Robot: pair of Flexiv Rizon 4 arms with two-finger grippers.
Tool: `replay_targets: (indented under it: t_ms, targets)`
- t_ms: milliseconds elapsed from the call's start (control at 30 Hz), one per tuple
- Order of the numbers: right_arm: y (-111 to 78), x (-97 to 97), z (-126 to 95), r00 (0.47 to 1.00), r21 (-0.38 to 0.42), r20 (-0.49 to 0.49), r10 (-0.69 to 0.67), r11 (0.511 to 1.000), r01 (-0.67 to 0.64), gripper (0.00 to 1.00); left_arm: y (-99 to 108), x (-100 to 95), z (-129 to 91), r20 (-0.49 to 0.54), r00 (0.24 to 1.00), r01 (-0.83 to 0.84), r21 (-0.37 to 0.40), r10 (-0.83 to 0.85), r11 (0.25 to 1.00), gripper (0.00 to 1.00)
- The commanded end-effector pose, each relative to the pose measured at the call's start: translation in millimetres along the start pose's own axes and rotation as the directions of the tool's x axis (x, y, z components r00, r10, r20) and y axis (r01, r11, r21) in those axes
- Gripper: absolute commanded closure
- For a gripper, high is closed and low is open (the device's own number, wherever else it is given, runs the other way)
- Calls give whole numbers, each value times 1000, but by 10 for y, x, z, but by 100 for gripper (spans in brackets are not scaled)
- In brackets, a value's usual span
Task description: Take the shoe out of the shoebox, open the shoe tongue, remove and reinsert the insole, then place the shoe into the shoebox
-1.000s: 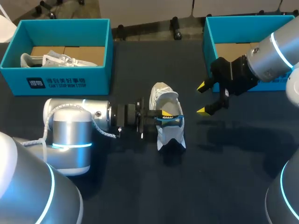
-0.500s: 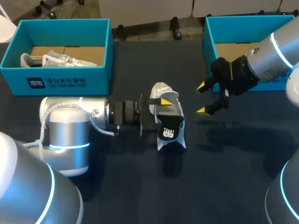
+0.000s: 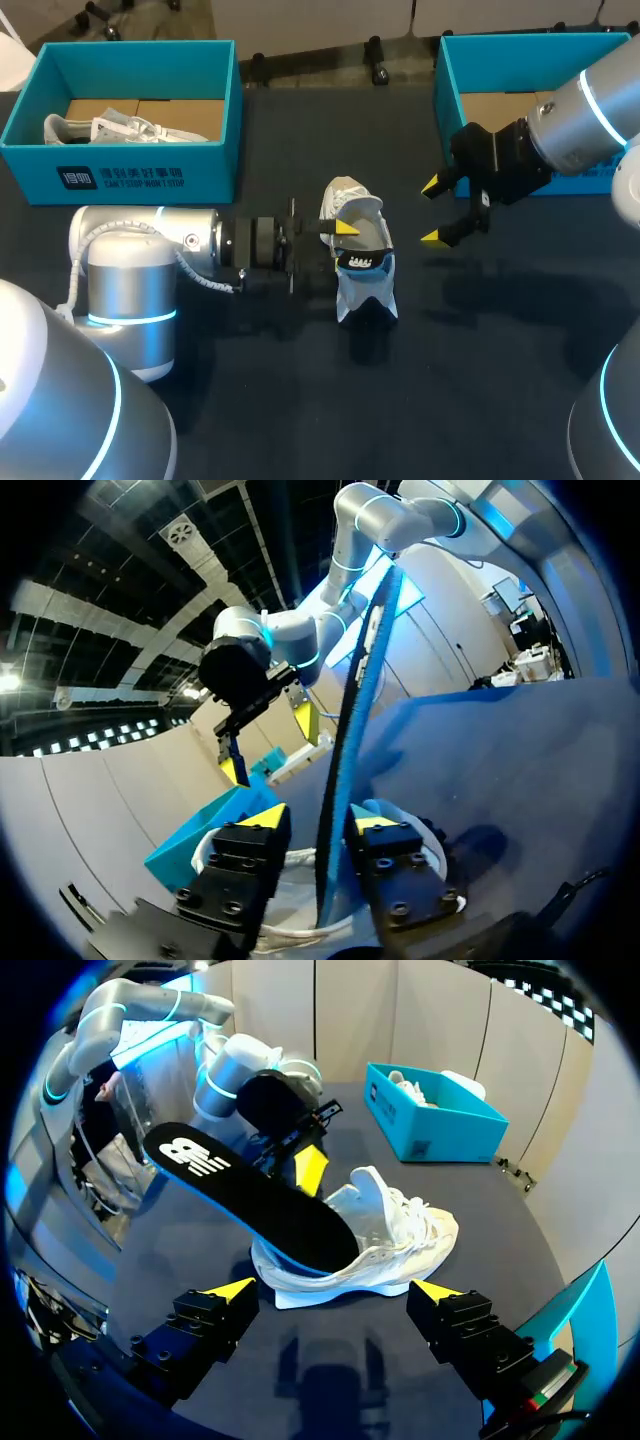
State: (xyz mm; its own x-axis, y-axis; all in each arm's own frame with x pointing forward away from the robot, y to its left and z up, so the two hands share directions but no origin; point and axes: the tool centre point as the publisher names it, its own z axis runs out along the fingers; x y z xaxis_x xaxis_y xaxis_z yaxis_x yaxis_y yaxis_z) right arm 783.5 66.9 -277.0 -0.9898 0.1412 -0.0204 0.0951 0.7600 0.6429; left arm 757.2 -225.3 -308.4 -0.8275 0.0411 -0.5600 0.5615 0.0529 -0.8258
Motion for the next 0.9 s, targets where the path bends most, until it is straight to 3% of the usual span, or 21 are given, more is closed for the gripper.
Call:
replay_targets:
  t_ms: [33,267,900]
  targets:
    - [4,-1,13,1000,2,1,-1,1000,1,0,16,28,-8,-10,1000,3,-5,-3,1000,91]
    - [4,-1,13,1000,2,1,-1,1000,1,0,49,59,-9,-28,1000,4,-14,-4,1000,100]
    - [4,-1,13,1000,2,1,-1,1000,1,0,312,52,15,-56,998,-15,-88,10,996,100]
